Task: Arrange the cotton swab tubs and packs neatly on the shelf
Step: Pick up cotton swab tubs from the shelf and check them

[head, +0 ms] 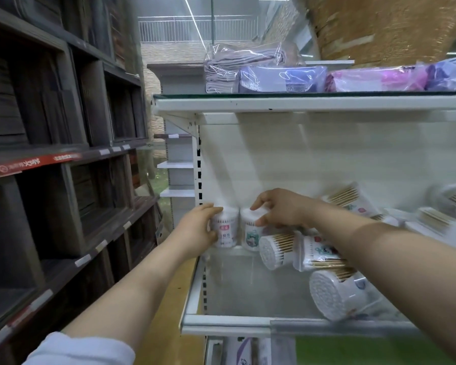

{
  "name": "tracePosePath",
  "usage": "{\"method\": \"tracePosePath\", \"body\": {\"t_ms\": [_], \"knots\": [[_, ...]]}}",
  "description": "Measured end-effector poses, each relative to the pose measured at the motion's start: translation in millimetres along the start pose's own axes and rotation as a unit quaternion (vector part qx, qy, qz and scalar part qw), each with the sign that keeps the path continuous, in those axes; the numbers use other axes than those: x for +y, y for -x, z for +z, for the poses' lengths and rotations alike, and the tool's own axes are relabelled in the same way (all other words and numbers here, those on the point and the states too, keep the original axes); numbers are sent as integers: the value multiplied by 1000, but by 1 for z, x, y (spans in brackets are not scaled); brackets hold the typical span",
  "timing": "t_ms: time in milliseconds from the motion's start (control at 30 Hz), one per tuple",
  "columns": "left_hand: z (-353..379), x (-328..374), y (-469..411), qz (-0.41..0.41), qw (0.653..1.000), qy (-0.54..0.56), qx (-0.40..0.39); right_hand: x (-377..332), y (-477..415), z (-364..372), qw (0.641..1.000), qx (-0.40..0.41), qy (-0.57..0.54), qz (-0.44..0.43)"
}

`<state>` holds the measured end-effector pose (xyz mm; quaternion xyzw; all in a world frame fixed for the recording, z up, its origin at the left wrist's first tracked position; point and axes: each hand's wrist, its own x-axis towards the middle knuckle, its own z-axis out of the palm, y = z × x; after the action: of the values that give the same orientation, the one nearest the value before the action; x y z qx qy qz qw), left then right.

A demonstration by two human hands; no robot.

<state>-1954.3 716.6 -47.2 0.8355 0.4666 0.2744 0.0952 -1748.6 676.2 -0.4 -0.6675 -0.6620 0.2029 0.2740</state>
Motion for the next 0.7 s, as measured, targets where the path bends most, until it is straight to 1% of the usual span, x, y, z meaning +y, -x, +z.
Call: {"method": "tracePosePath", "body": {"t_ms": [200,300,367,467,567,600,700], "knots": [[-1,0,-1,12,1000,-16,-14,-2,1,1,994,-17,-95,44],[-5,-1,-1,16,999,-23,-36,-4,2,0,994,-17,-99,48],[-8,-1,1,17,998,-18,-55,-6,5,-5,996,-29,-69,46],[-13,3,7,19,998,9,-63,-10,16,-22,998,-34,56,4],[-24,11,19,19,999,0,-41,-15,43,-52,996,-38,68,-44],[-25,17,23,26,999,-9,-33,-15,56,-64,995,-43,76,-47],[-23,45,33,68,997,-35,-10,-4,92,-96,995,-43,84,-21]]}}
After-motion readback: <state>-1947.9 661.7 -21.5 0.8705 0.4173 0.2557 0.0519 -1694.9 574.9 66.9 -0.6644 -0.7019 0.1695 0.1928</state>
